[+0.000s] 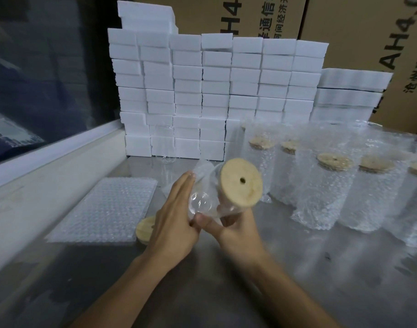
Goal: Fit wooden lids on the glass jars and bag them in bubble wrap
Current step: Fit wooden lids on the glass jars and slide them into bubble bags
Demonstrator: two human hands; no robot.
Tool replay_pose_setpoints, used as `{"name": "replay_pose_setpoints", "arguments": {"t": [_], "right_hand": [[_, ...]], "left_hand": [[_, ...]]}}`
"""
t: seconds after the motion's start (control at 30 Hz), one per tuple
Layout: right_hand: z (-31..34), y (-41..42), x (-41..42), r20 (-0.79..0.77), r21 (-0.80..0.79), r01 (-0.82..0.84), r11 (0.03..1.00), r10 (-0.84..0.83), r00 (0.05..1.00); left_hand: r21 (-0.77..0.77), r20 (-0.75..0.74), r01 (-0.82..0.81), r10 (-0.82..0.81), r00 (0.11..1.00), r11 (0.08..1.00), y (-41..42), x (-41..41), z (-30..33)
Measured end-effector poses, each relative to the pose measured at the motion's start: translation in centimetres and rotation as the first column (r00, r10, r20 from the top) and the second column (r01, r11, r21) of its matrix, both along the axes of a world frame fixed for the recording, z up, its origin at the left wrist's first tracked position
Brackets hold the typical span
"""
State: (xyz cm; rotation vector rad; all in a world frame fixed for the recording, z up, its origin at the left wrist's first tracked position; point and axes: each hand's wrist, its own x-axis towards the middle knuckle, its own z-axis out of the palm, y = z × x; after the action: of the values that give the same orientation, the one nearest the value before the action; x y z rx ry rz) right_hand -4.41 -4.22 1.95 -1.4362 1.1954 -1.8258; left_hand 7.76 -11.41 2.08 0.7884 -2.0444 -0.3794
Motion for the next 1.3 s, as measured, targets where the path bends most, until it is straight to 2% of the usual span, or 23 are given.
{"name": "replay_pose_setpoints", "arguments": {"t": [0.1,0.23,0.3,0.43,0.5,0.73,0.9,1.0,1.07,1.17,1.3], "right_hand": [[-0.2,0.2,-0.3,-0.117,0.03,0.083,0.996,-0.079,0.99],[0.6,0.7,-0.6,-0.08,0.129,-0.103,0.986,0.114,0.99],[1.3,1.0,-0.4,0.026,0.184,-0.207,0.961,0.205,0.978],[2.0,1.6,-0.9,0.253,0.192,-0.405,0.894,0.354,0.9],[1.9,1.4,-1.3,0.324,0.182,-0.43,0.884,0.359,0.875],[0.4,0.7,-1.7,0.214,0.38,-0.174,0.908,0.096,0.972],[-0.3,0.0,-2.3,0.147,0.357,0.007,0.934,-0.064,0.987],[-0.5,0.1,-2.4,0.02,0.357,0.143,0.923,-0.161,0.987],[-0.6,0.2,-2.5,-0.128,0.347,0.281,0.895,-0.252,0.959],[-0.5,0.5,-2.3,-0.388,0.278,0.513,0.812,-0.393,0.833],[-0.8,0.4,-2.6,-0.463,0.191,0.624,0.758,-0.491,0.738]], "left_hand": [[0.004,0.012,-0.021,0.021,1.0,1.0,0.0,-0.4,-0.1],[-0.001,0.074,-0.011,0.011,0.997,1.0,-0.5,-0.2,0.2],[0.039,0.052,-0.022,0.02,0.998,0.999,-0.6,0.0,0.3],[0.081,0.01,-0.036,0.035,0.999,0.996,-0.2,0.3,0.3],[0.067,0.013,-0.038,0.038,0.999,0.997,-0.1,0.4,0.2],[-0.036,0.112,0.034,-0.03,0.993,0.999,0.4,0.4,0.2],[-0.07,0.176,0.095,-0.081,0.981,0.993,1.7,0.1,1.0],[-0.127,0.255,0.161,-0.125,0.959,0.979,2.5,-0.5,0.9],[-0.159,0.266,0.216,-0.169,0.949,0.963,2.9,-0.8,0.8],[-0.198,0.277,0.267,-0.208,0.938,0.943,3.3,-1.0,0.8],[-0.269,0.242,0.284,-0.221,0.945,0.92,2.9,-0.6,1.2]]}}
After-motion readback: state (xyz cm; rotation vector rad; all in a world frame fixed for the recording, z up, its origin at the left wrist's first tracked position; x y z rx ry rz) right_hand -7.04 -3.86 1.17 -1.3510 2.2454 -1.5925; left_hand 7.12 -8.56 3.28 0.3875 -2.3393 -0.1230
